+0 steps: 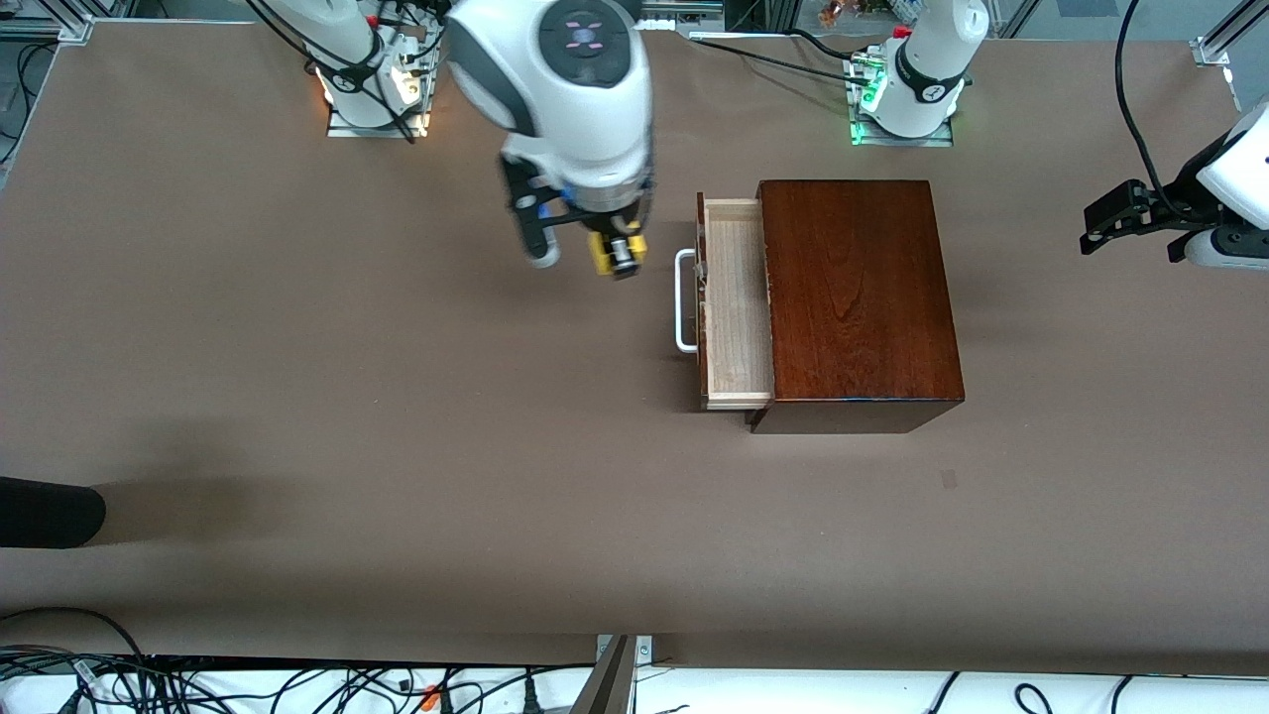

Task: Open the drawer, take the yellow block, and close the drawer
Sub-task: 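Carry the yellow cube away from the box with the right gripper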

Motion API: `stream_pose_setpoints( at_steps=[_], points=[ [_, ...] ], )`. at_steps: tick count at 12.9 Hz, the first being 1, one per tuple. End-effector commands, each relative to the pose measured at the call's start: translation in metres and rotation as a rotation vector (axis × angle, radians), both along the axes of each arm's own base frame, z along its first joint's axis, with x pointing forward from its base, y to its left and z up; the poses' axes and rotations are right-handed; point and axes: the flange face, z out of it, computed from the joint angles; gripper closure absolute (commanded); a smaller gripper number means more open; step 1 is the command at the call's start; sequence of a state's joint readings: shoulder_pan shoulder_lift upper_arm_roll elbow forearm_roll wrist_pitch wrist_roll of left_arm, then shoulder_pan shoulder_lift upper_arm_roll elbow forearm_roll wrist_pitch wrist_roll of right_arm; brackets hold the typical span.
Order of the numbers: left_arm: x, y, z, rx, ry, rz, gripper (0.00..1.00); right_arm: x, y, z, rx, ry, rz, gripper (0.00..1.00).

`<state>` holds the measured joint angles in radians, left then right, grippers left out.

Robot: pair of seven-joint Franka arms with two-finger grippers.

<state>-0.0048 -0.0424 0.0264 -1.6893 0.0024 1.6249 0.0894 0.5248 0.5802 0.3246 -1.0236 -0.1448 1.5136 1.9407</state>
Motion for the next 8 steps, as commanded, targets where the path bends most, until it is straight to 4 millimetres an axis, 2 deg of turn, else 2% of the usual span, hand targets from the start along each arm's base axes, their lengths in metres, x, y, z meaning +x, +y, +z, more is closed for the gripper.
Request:
stream_pose_setpoints(
  at_steps=[1,4,8],
  points=[
    [0.005,0.001,0.005,0.021,-0.008,-0.006,0.0,-0.002,-0.079,0.008,-0.024,0.05,0.168,0.8],
    [0.005,0.002,0.005,0.021,-0.008,-0.004,0.0,0.014,-0.192,0.002,0.003,0.09,0.388,0.8],
    [0.004,0.002,0.005,0.021,-0.005,-0.002,0.0,0.023,-0.341,-0.03,0.037,0.083,0.644,0.8]
  ],
)
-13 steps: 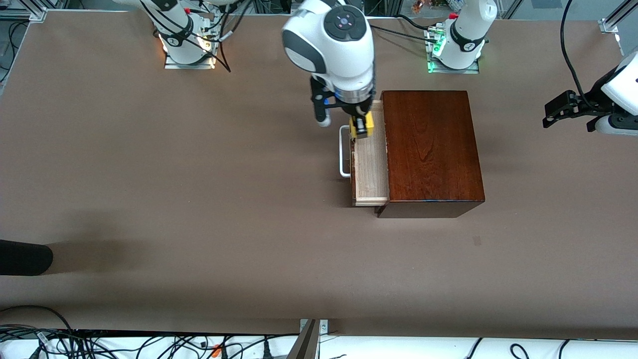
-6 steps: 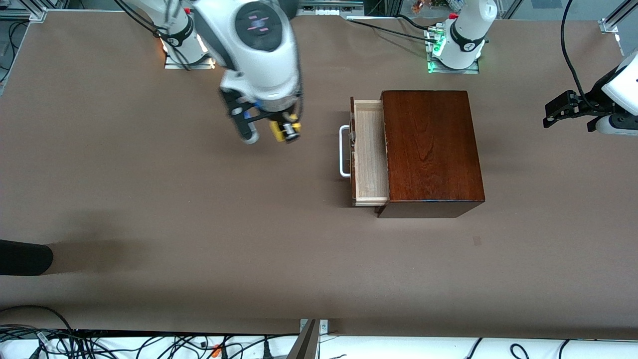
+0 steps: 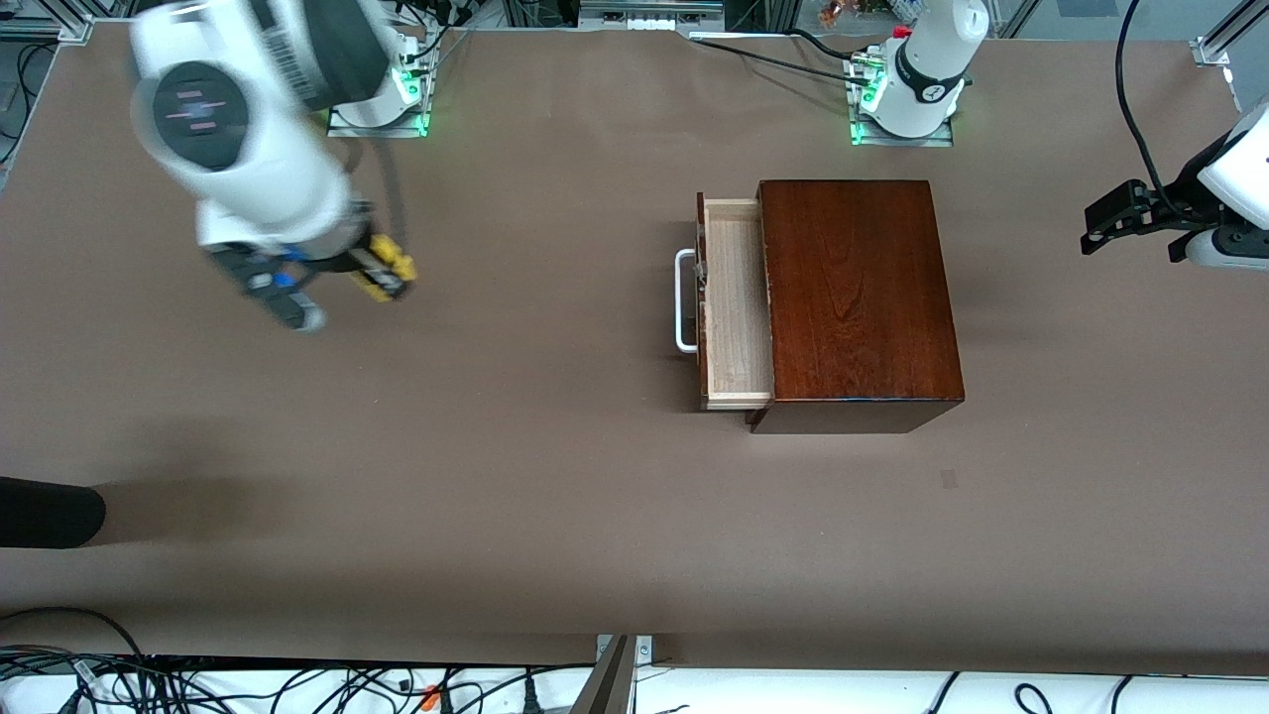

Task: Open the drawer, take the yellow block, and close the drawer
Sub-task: 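Carry the yellow cube away from the box with the right gripper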

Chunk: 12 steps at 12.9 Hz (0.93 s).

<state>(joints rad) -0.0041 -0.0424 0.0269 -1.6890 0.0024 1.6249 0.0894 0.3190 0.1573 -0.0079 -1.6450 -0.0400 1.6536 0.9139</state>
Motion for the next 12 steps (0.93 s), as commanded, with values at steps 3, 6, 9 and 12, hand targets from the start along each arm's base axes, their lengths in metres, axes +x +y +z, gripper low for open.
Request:
stream_pose_setpoints(
  at_steps=[3,6,9,12],
  points=[
    [0.004,0.0,0.005,0.021,-0.004,-0.002,0.0,0.008,-0.143,-0.056,0.087,-0.012,0.232,0.8],
    [-0.004,-0.01,0.0,-0.026,0.063,-0.018,0.0,0.035,-0.22,-0.113,0.137,-0.041,0.369,0.8],
    [-0.016,-0.066,-0.007,-0.075,0.152,-0.11,0.0,0.055,-0.276,-0.198,0.21,-0.101,0.425,0.8],
    [-0.027,-0.169,-0.035,-0.089,0.239,-0.292,0.0,0.068,-0.296,-0.262,0.167,-0.094,0.421,0.8]
  ],
)
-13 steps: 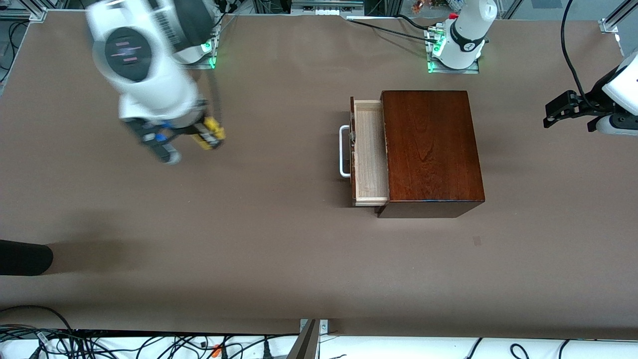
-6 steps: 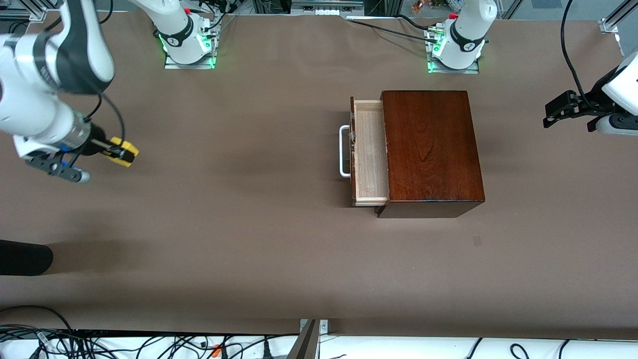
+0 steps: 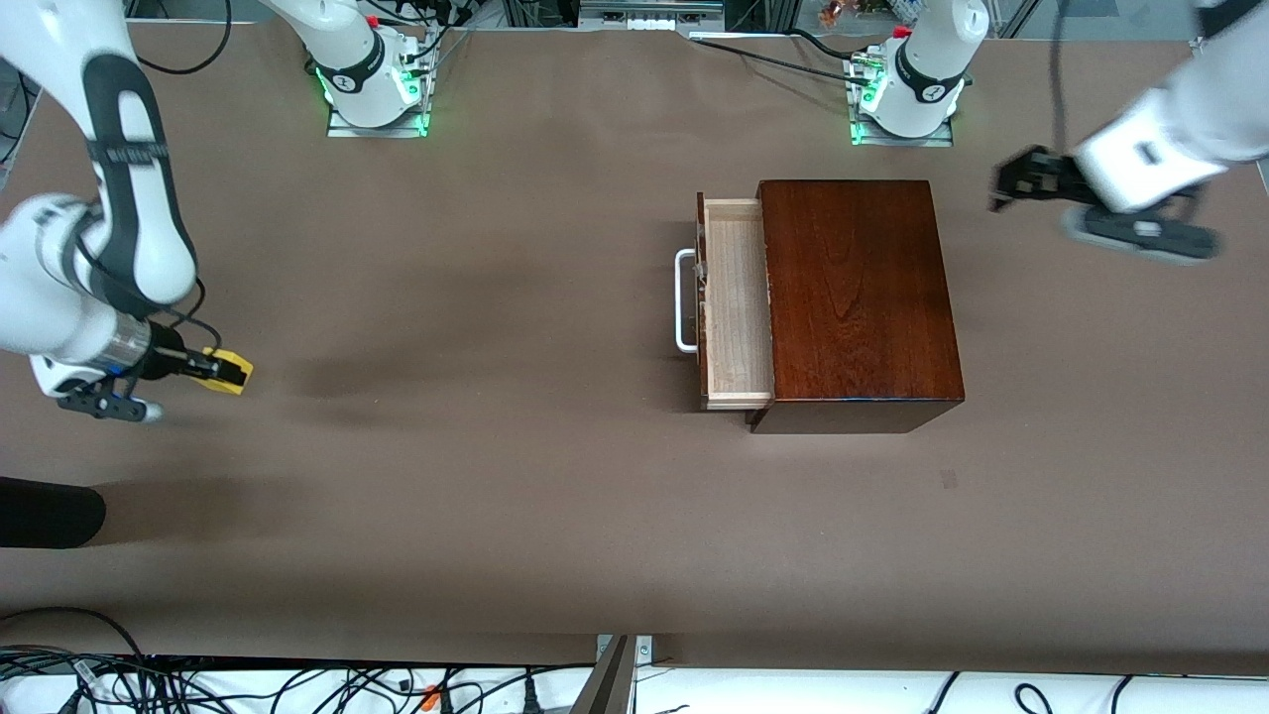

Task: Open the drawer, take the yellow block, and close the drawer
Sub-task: 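Set the cube down with the right gripper while the left gripper reaches the drawer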

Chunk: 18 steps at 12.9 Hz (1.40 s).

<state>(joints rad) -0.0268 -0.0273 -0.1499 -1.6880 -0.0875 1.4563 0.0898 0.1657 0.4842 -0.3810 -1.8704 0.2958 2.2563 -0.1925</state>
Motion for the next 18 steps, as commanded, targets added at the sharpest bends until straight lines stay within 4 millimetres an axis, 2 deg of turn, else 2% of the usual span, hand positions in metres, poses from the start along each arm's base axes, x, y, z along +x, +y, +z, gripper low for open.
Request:
stream_pose_setpoints(
  at_steps=[1,3,5,6,7,8,10,11,12,14,15,16,17,18],
  points=[
    [-0.004,-0.083,-0.027,-0.023,0.071,-0.15,0.0,0.018,-0.011,-0.036,-0.018,0.002,0.017,0.8],
    [0.001,-0.13,-0.047,-0.054,0.104,-0.251,0.0,0.021,-0.012,-0.05,-0.024,0.018,0.033,0.8],
    [0.009,-0.181,-0.057,-0.109,0.119,-0.342,0.0,0.027,-0.009,-0.059,-0.03,0.023,0.066,0.8],
    [0.005,-0.211,-0.058,-0.124,0.117,-0.391,0.0,0.029,-0.007,-0.06,-0.031,0.021,0.087,0.8],
    [0.002,-0.231,-0.064,-0.136,0.118,-0.429,0.0,0.03,0.0,-0.061,-0.028,0.024,0.113,0.8],
    [0.004,-0.242,-0.068,-0.157,0.085,-0.441,0.0,0.03,0.002,-0.063,-0.027,0.026,0.137,0.8],
    [-0.004,-0.284,-0.082,-0.213,0.022,-0.566,0.0,0.029,0.007,-0.07,-0.022,0.033,0.198,0.8],
    [-0.006,-0.305,-0.096,-0.247,-0.012,-0.643,0.0,0.031,0.018,-0.072,-0.009,0.033,0.234,0.79],
    [-0.006,-0.318,-0.11,-0.257,-0.042,-0.732,0.0,0.031,0.02,-0.073,-0.006,0.033,0.243,0.79],
    [-0.001,-0.336,-0.139,-0.291,-0.087,-0.916,0.0,0.03,0.024,-0.079,-0.003,0.042,0.246,0.78],
    [0.0,-0.348,-0.151,-0.31,-0.124,-1.015,0.0,0.029,0.023,-0.083,-0.005,0.048,0.232,0.67],
    [0.007,-0.353,-0.171,-0.308,-0.157,-1.113,0.0,0.029,0.023,-0.083,-0.004,0.048,0.227,0.67],
    [0.011,-0.358,-0.185,-0.325,-0.18,-1.183,0.0,0.029,0.023,-0.083,-0.003,0.047,0.223,0.62],
    [0.009,-0.362,-0.195,-0.335,-0.192,-1.247,0.0,0.03,0.023,-0.082,-0.003,0.045,0.18,0.15]
  ],
)
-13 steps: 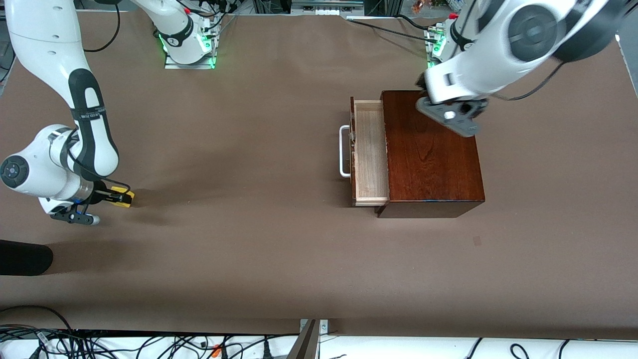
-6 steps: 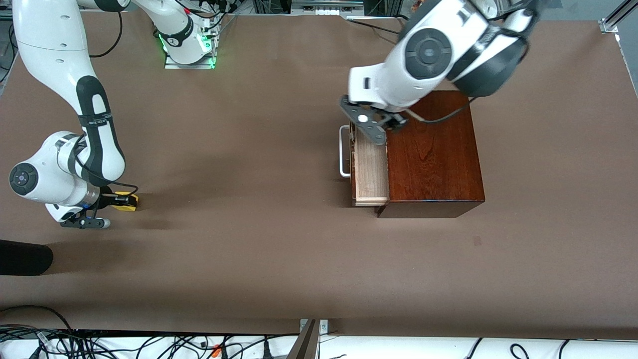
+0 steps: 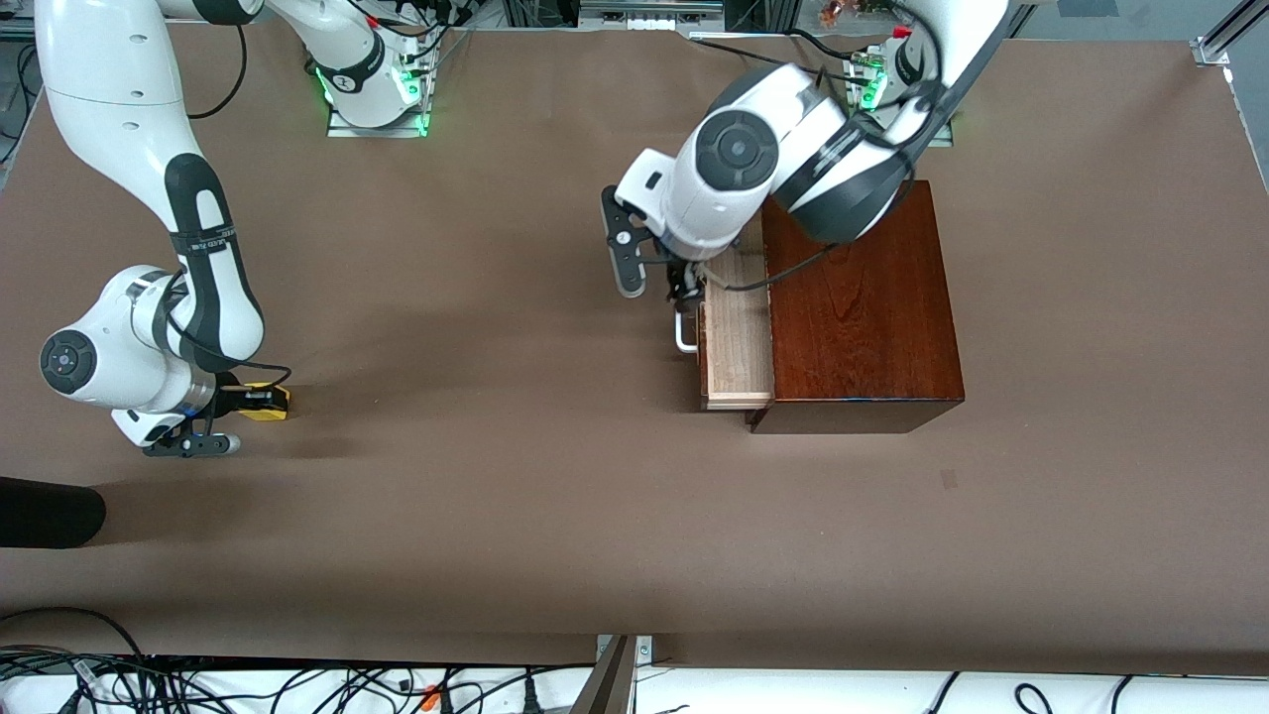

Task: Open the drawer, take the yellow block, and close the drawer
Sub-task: 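Set the cube down with the right gripper while the left gripper reaches the drawer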

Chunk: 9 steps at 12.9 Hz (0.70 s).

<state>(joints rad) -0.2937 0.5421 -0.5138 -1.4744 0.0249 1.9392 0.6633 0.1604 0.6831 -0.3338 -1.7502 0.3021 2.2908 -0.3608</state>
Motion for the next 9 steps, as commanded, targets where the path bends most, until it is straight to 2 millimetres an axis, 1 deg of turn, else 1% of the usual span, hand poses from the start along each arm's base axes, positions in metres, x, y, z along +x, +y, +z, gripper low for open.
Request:
stream_pose_setpoints(
  at_steps=[1,3,5,6,7,8,9],
  points=[
    [0.001,-0.013,-0.026,-0.012,-0.089,-0.176,0.0,0.004,0.0,-0.005,0.012,0.003,-0.076,0.0],
    [-0.006,-0.017,-0.048,0.019,-0.159,-0.229,0.0,0.009,-0.004,0.011,0.011,-0.013,-0.073,0.0],
    [-0.012,-0.016,-0.067,0.068,-0.171,-0.273,0.0,0.01,-0.008,0.049,0.03,-0.031,-0.08,0.0],
    [-0.015,-0.015,-0.074,0.086,-0.169,-0.287,0.0,0.009,-0.013,0.075,0.04,-0.038,-0.088,0.0],
    [-0.017,-0.014,-0.08,0.097,-0.166,-0.294,0.0,0.006,-0.014,0.104,0.057,-0.041,-0.092,0.0],
    [-0.016,-0.012,-0.09,0.119,-0.165,-0.31,0.0,0.001,-0.019,0.133,0.062,-0.041,-0.094,0.0],
    [-0.017,-0.011,-0.093,0.135,-0.165,-0.32,0.0,-0.004,-0.02,0.161,0.055,-0.053,-0.081,0.0]
  ],
)
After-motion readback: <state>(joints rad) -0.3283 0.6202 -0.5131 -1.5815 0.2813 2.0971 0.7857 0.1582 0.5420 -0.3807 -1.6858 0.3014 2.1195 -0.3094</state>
